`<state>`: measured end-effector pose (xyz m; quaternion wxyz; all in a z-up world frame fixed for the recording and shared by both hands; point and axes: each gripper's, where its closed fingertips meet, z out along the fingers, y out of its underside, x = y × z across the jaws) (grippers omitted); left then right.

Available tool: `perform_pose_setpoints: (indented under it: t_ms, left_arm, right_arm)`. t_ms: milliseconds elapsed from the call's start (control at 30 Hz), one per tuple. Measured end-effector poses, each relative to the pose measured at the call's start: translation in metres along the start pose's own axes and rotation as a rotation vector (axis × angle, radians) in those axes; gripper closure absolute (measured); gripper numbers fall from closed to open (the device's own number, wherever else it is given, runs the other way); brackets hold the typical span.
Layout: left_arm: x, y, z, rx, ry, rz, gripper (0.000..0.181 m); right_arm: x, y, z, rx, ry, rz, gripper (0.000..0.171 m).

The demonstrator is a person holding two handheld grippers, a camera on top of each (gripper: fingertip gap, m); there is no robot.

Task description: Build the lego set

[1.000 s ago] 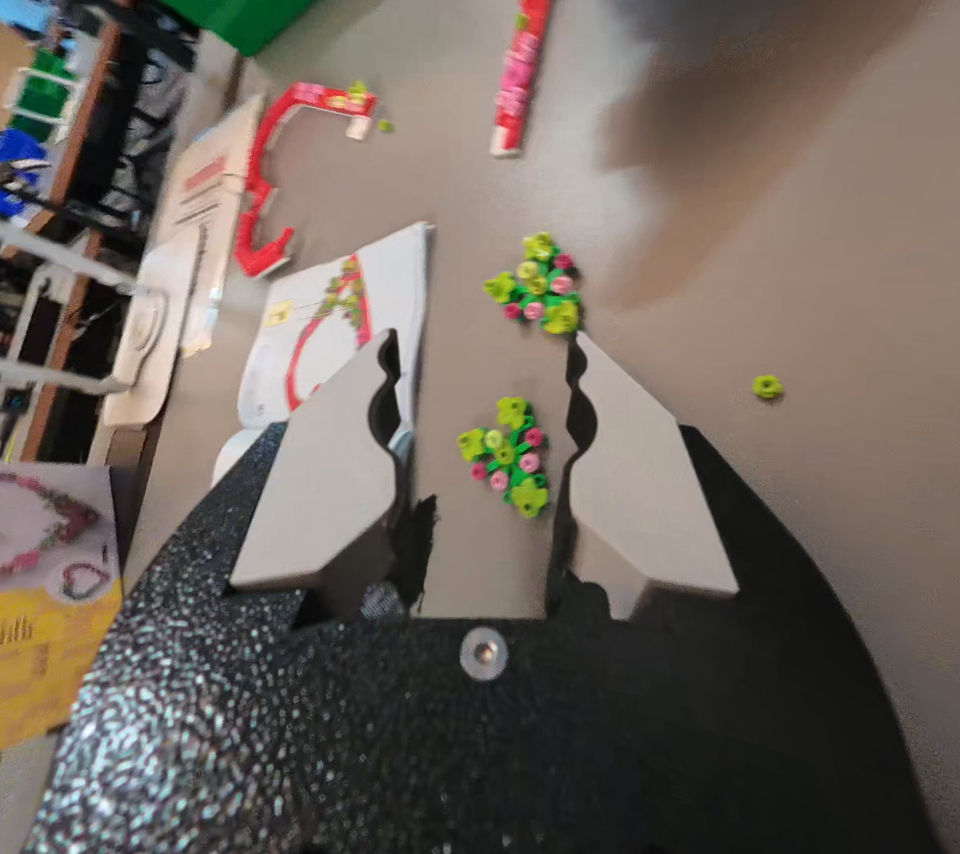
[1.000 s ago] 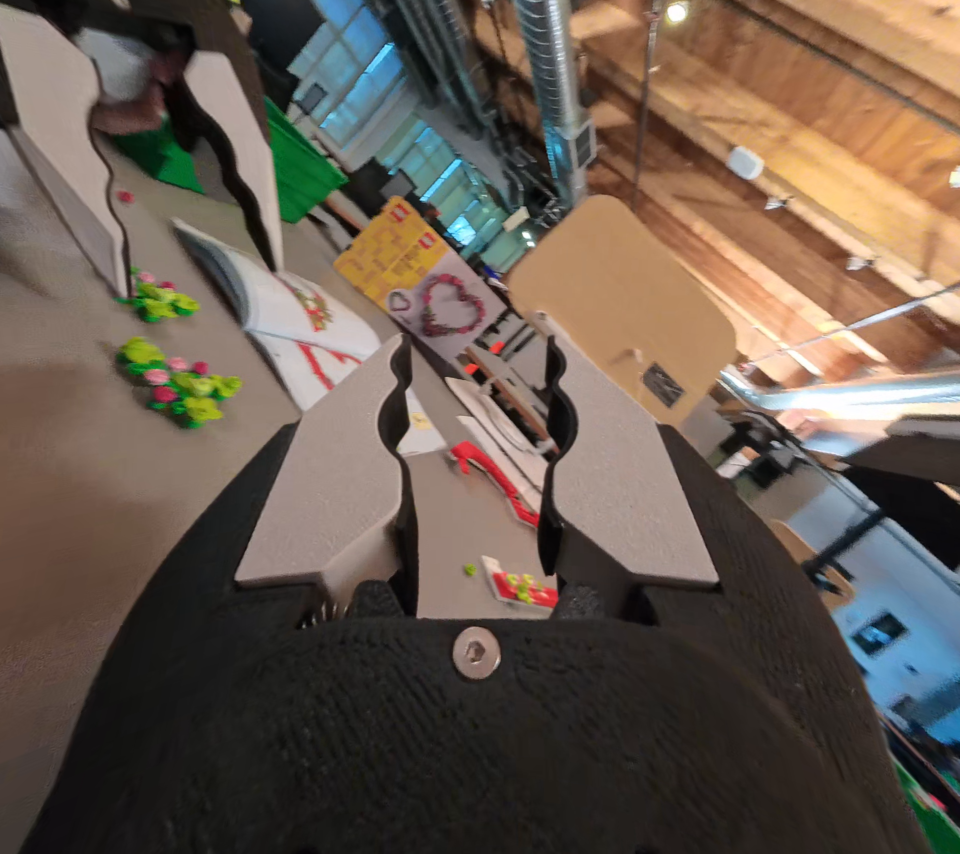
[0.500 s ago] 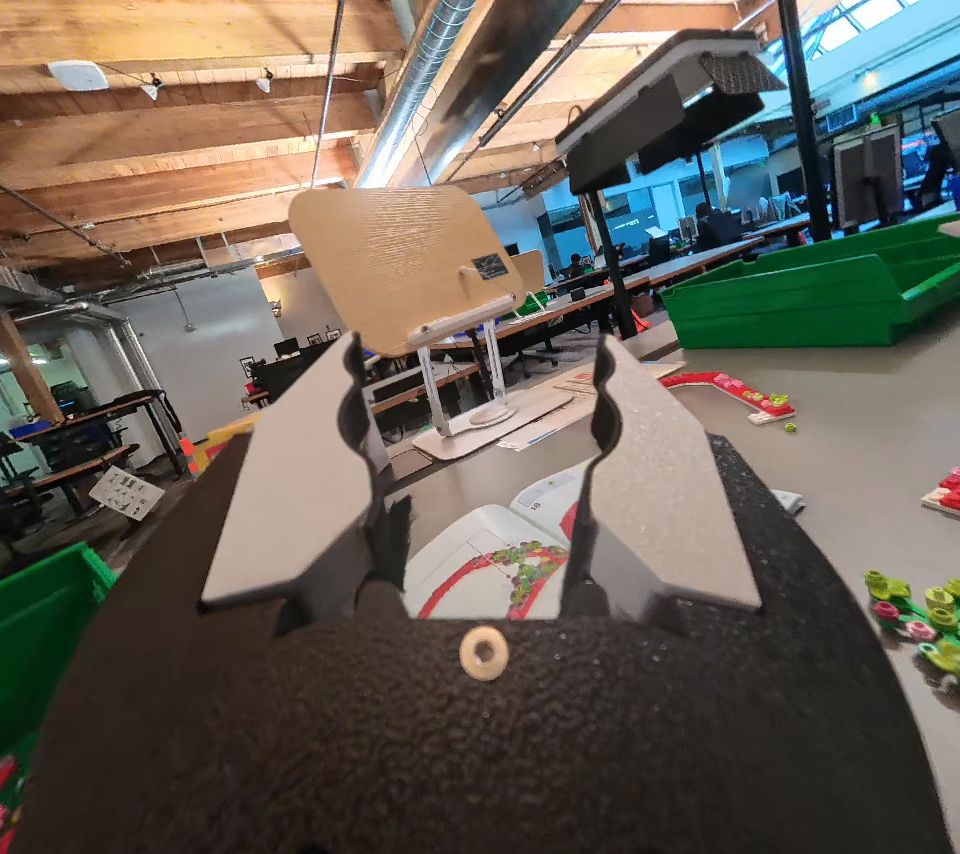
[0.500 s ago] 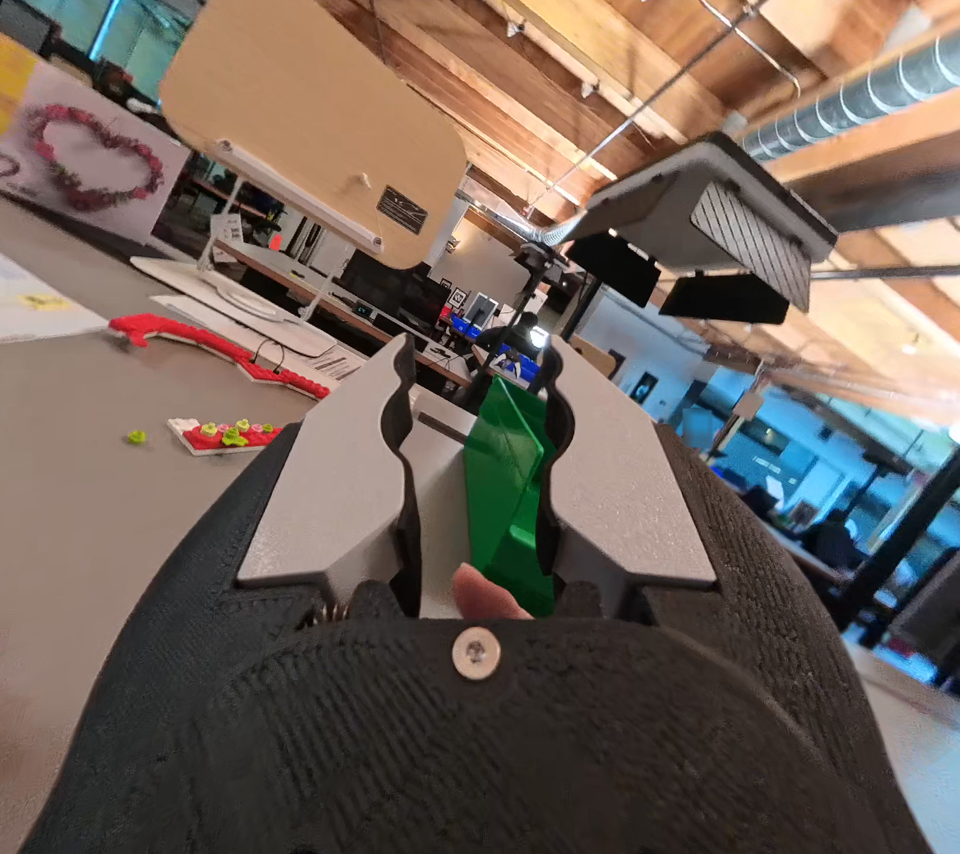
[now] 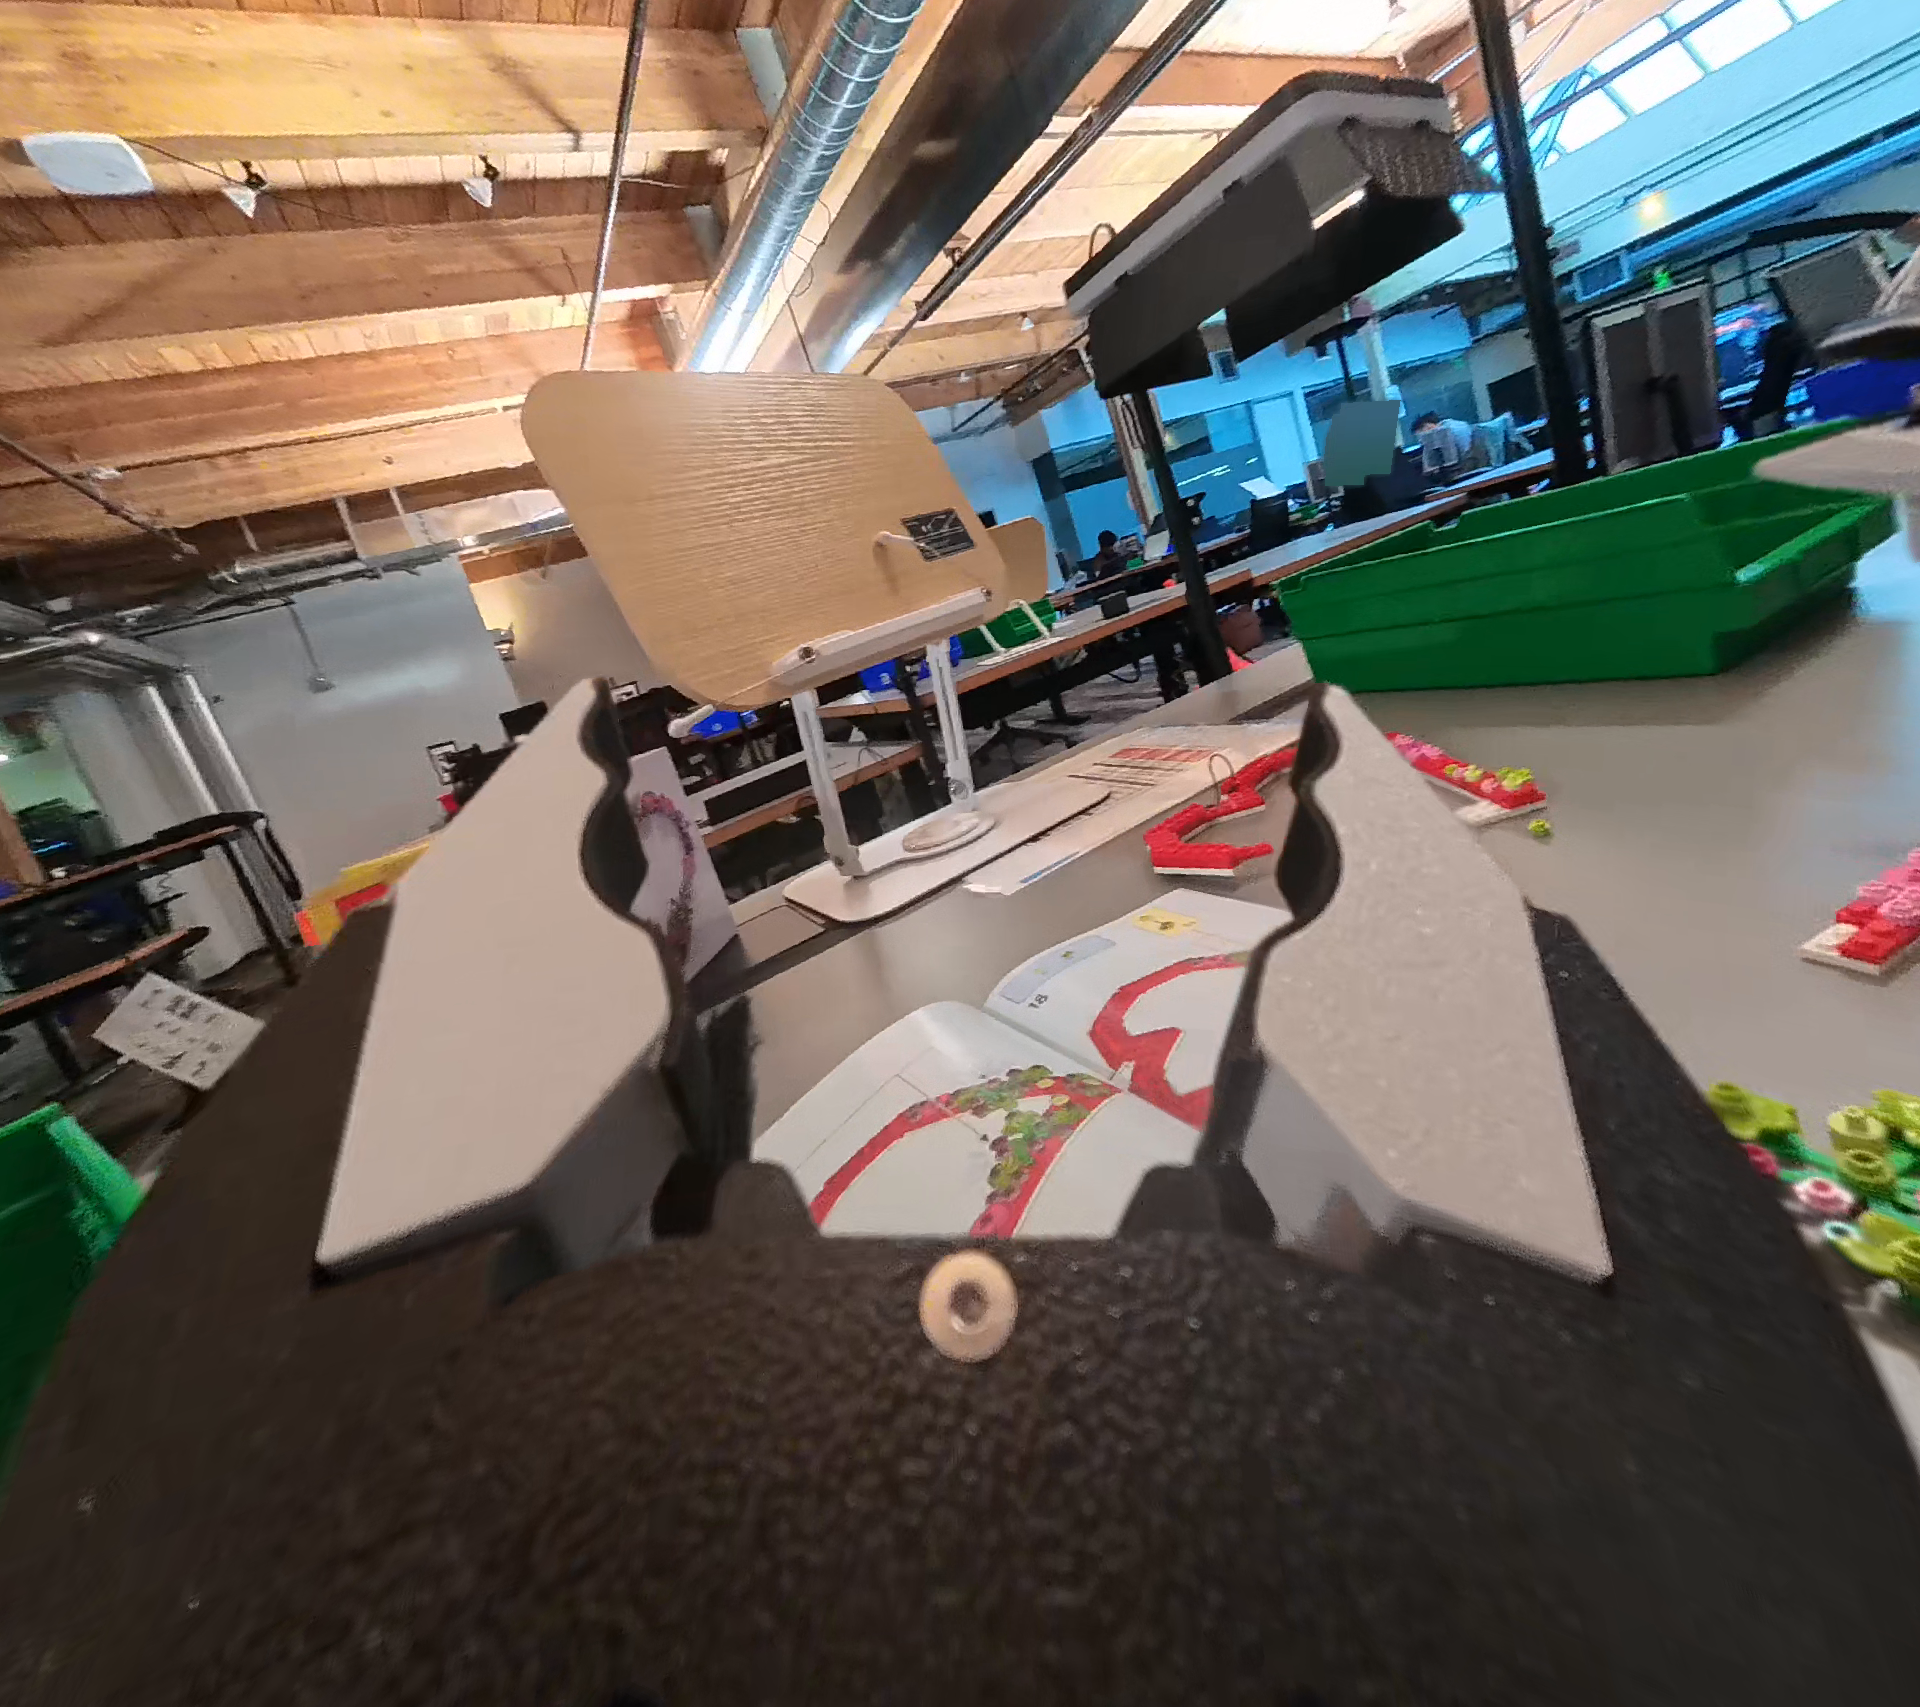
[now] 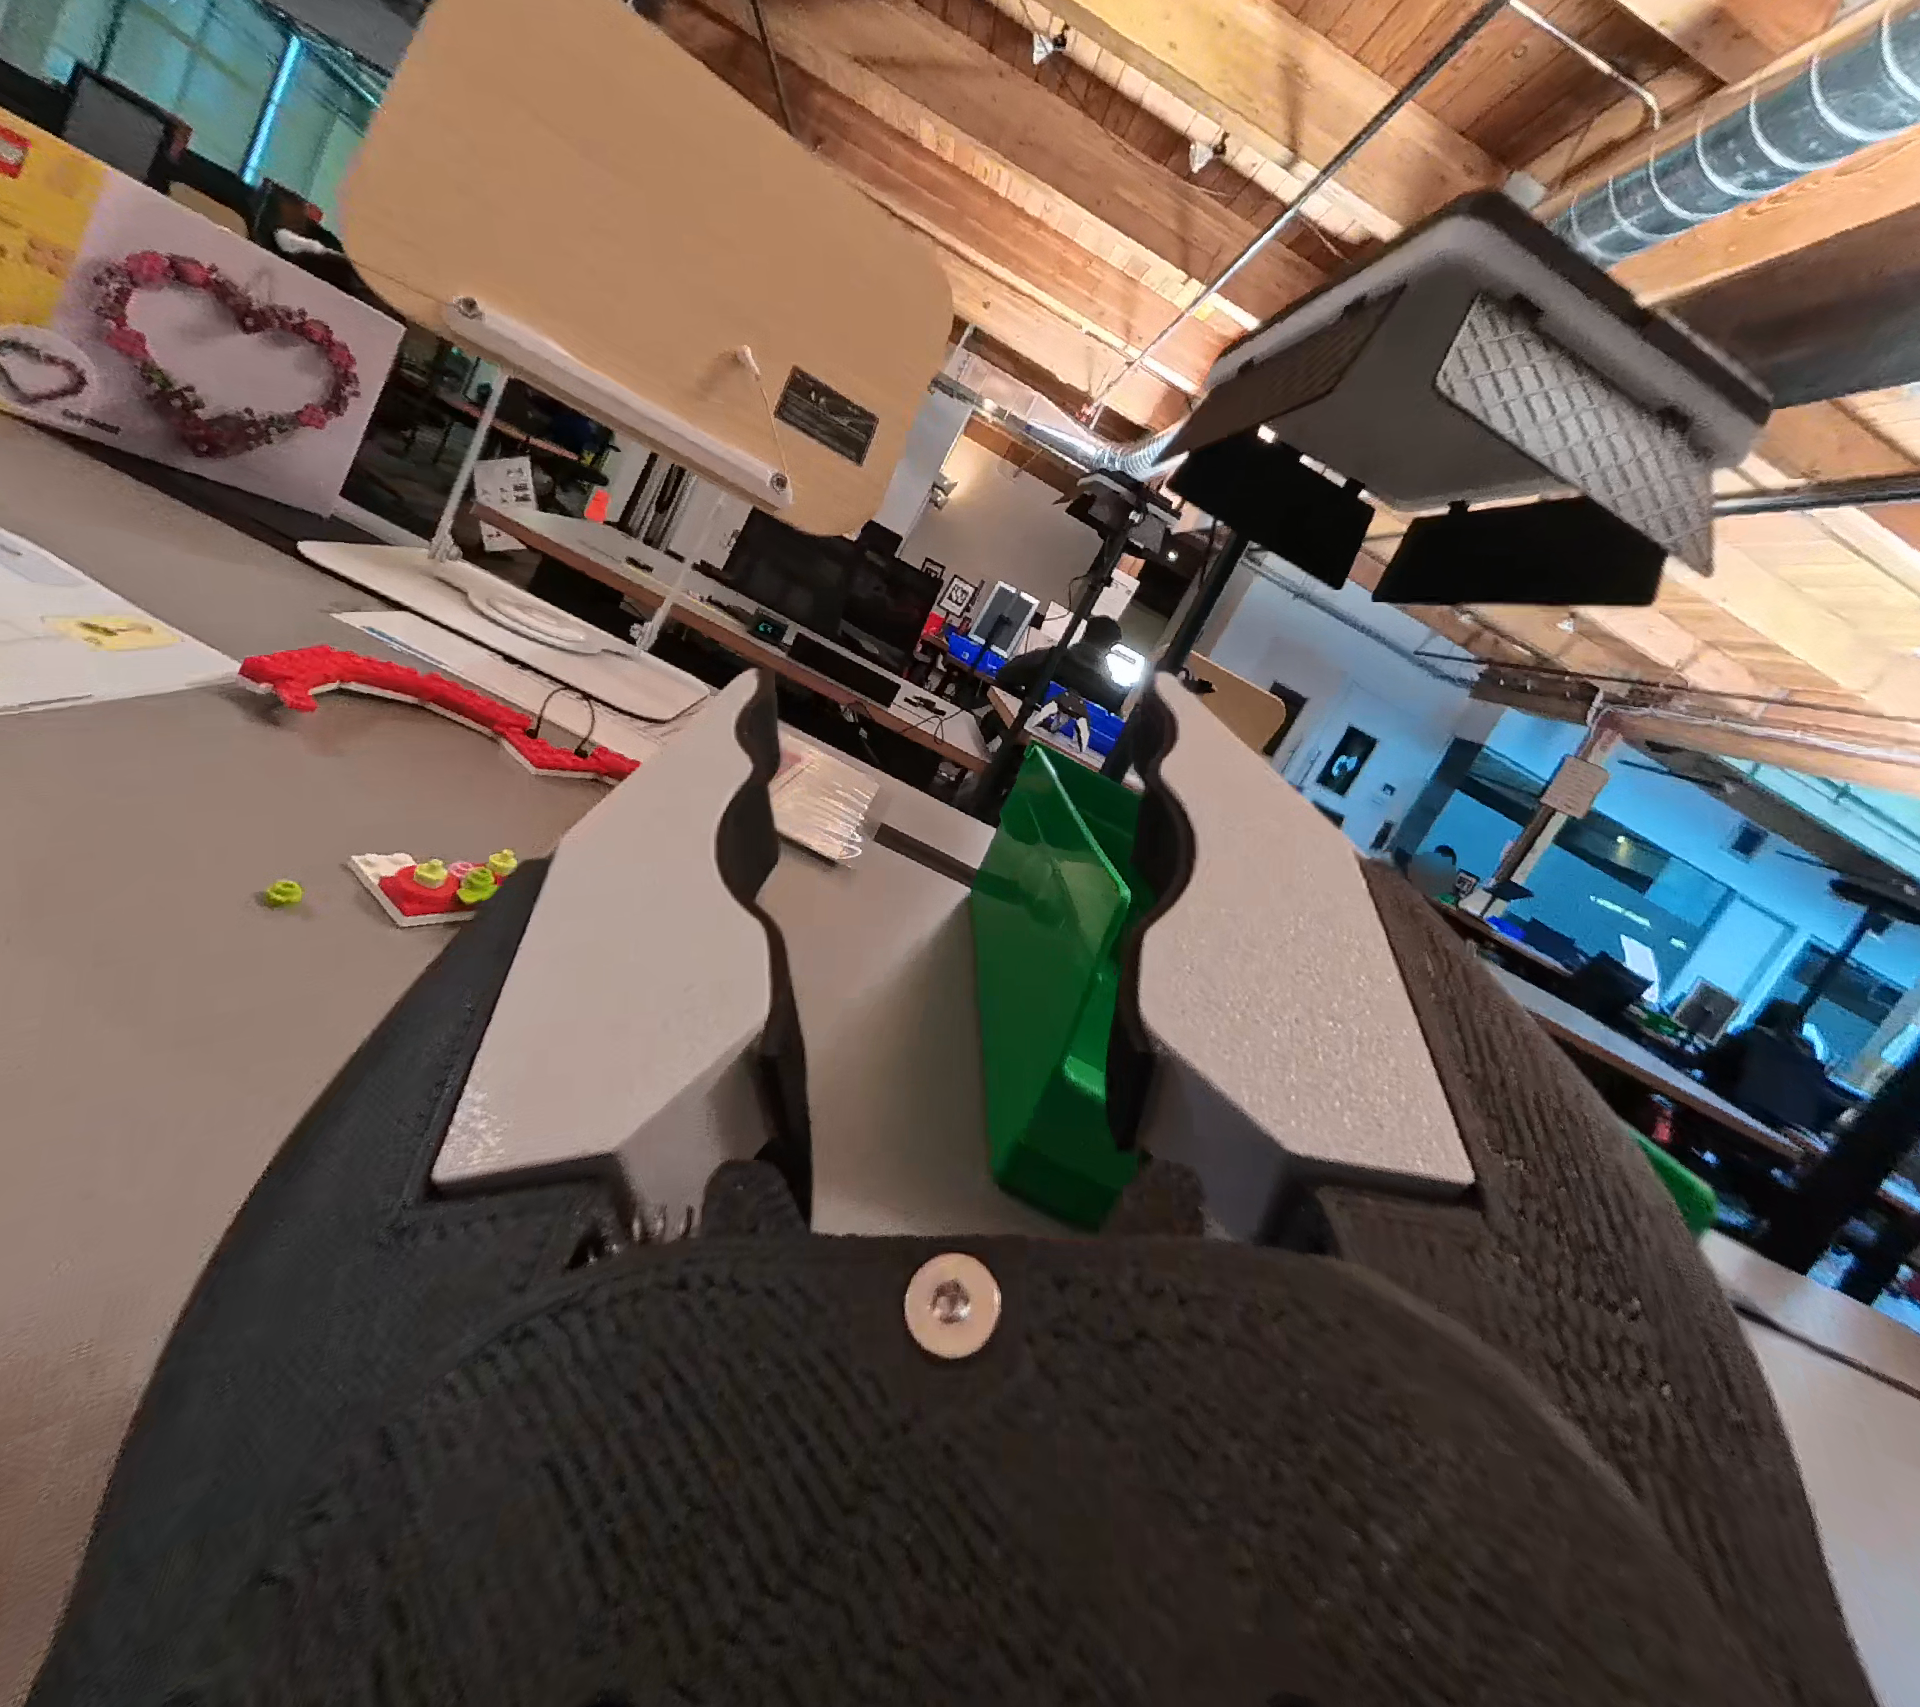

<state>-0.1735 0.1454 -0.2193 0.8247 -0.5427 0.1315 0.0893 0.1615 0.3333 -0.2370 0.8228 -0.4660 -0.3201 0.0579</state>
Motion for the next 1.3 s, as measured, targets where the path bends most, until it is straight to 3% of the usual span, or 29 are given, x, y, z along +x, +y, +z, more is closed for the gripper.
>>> perform_pose_setpoints:
  t_ms: [100,167,333,500,700,833,933,1100,1300]
  left_arm:
    - [0.003,-0.002,0.002,0.032,0.008,-0.005,0.052]
    - [0.008,0.001,0.005,0.036,0.02,-0.01,0.045]
    - [0.009,0.015,0.01,-0.008,0.03,-0.067,0.052]
    - [-0.012,0.013,0.001,-0.006,-0.064,-0.036,0.054]
    - [-0.008,0.021,0.003,-0.068,-0.059,0.038,0.062]
    - [0.019,0.034,0.007,-0.181,0.062,0.128,0.089]
    - [0.058,0.044,0.013,-0.33,0.265,0.16,0.116]
    - [0.14,0.062,0.033,-0.588,0.554,0.001,0.134]
    - [0.178,0.106,0.038,-0.824,0.736,0.19,0.152]
  right_arm:
    - [0.008,0.01,0.012,-0.008,0.014,0.05,0.087]
    - [0.008,0.01,0.021,0.017,0.007,0.072,0.086]
    - [-0.011,-0.005,0.04,0.126,-0.074,0.109,0.101]
    - [-0.03,-0.001,0.073,0.163,-0.136,0.129,0.102]
    - [-0.041,0.009,0.119,0.195,-0.155,0.146,0.106]
    - [-0.043,0.016,0.139,0.203,-0.166,0.168,0.108]
    - [-0.048,0.019,0.144,0.2,-0.194,0.176,0.109]
    - [-0.05,0.018,0.143,0.211,-0.225,0.198,0.11]
    - [-0.058,0.016,0.141,0.217,-0.271,0.201,0.113]
